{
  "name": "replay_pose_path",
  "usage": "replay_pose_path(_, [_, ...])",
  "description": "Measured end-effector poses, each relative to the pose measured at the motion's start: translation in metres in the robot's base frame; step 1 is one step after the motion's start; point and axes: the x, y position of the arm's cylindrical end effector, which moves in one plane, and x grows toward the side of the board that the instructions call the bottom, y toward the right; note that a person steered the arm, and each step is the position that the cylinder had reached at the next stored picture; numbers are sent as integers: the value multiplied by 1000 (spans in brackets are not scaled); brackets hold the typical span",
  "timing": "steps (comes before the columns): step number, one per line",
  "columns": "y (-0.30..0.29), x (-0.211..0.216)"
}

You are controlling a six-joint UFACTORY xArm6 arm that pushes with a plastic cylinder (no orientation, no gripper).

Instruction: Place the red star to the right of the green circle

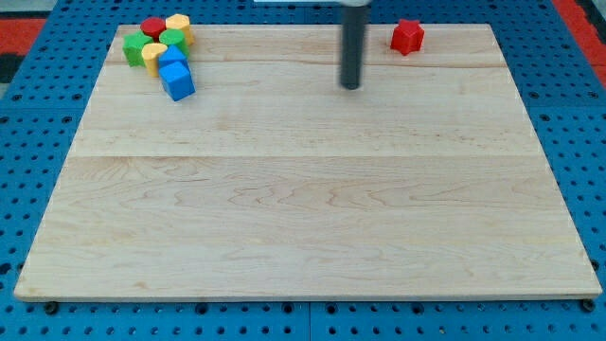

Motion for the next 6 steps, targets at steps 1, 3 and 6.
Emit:
replay_pose_path(1, [106, -28])
replay_pose_path(3, [71, -86])
replay_pose_path(6, [-144, -90])
